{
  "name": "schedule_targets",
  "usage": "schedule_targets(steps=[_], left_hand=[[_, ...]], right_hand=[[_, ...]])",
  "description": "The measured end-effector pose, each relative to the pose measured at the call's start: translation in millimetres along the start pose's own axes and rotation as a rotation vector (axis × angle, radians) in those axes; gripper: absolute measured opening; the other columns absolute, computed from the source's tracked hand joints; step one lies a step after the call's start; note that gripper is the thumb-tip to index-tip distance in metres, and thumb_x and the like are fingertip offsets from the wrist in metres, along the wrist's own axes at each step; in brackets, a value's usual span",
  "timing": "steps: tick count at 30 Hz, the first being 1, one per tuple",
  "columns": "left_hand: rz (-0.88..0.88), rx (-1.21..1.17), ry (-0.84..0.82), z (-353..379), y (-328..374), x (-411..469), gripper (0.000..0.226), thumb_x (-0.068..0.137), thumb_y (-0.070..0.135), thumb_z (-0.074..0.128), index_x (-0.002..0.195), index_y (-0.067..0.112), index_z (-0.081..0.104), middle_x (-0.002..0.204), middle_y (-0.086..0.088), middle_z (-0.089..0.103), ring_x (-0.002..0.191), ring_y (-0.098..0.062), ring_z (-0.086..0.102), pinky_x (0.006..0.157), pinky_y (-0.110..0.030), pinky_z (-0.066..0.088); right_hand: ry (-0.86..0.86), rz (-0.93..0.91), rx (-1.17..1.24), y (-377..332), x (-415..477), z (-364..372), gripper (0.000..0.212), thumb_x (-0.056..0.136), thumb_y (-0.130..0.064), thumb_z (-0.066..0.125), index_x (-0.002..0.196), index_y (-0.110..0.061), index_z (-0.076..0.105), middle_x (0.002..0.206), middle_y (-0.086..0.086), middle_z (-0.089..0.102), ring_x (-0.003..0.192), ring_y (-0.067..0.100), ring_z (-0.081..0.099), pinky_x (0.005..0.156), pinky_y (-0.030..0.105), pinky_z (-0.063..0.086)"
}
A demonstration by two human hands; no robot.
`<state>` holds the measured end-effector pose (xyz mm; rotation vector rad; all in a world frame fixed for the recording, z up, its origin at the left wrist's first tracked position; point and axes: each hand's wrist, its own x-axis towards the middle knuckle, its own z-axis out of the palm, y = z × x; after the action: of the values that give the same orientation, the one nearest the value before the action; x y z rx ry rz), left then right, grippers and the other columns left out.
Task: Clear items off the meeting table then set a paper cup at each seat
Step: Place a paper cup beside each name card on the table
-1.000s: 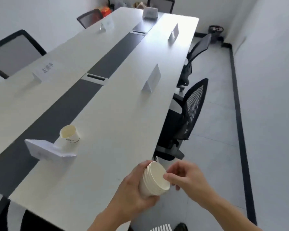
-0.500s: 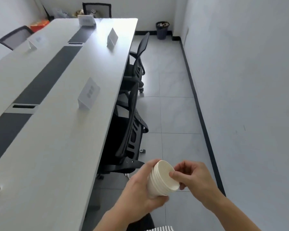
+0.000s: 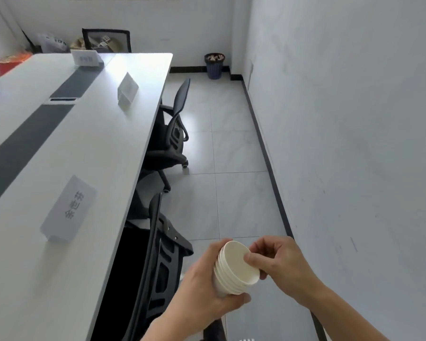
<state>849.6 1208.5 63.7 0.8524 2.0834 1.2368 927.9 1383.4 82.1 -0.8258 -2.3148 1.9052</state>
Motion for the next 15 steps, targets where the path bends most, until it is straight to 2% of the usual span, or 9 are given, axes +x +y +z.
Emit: schedule_targets(steps=[7, 11, 15], left_hand=[[-0.011, 0.046, 0.023, -27, 15, 110, 0.080, 0.058, 0.032, 0.086, 0.125, 0.048, 0.044, 0.112, 0.019, 0.062, 0.104, -0.007, 0.061, 0.089, -0.029, 0.054], [-0.044, 0.031, 0.073, -26, 14, 178, 0.079, 0.060, 0.032, 0.086, 0.121, 0.054, 0.041, 0.111, 0.022, 0.060, 0.103, -0.005, 0.060, 0.085, -0.019, 0.053], [-0.098, -0.018, 0.138, -24, 20, 255, 0.079, 0.061, 0.035, 0.086, 0.123, 0.052, 0.040, 0.109, 0.022, 0.059, 0.102, -0.005, 0.060, 0.084, -0.018, 0.053]], right_hand=[[-0.052, 0.016, 0.034, -26, 102, -43, 0.011, 0.085, -0.010, 0.070, 0.076, -0.006, 0.074, 0.061, -0.002, 0.068, 0.054, 0.007, 0.060, 0.051, 0.021, 0.051], [-0.080, 0.015, 0.049, -28, 176, -74, 0.012, 0.087, -0.012, 0.069, 0.079, -0.004, 0.073, 0.063, 0.001, 0.068, 0.052, 0.008, 0.059, 0.049, 0.022, 0.050], [-0.165, 0.001, 0.059, -37, 261, -109, 0.012, 0.089, -0.012, 0.066, 0.082, -0.006, 0.074, 0.068, 0.004, 0.068, 0.058, 0.010, 0.059, 0.051, 0.022, 0.051]])
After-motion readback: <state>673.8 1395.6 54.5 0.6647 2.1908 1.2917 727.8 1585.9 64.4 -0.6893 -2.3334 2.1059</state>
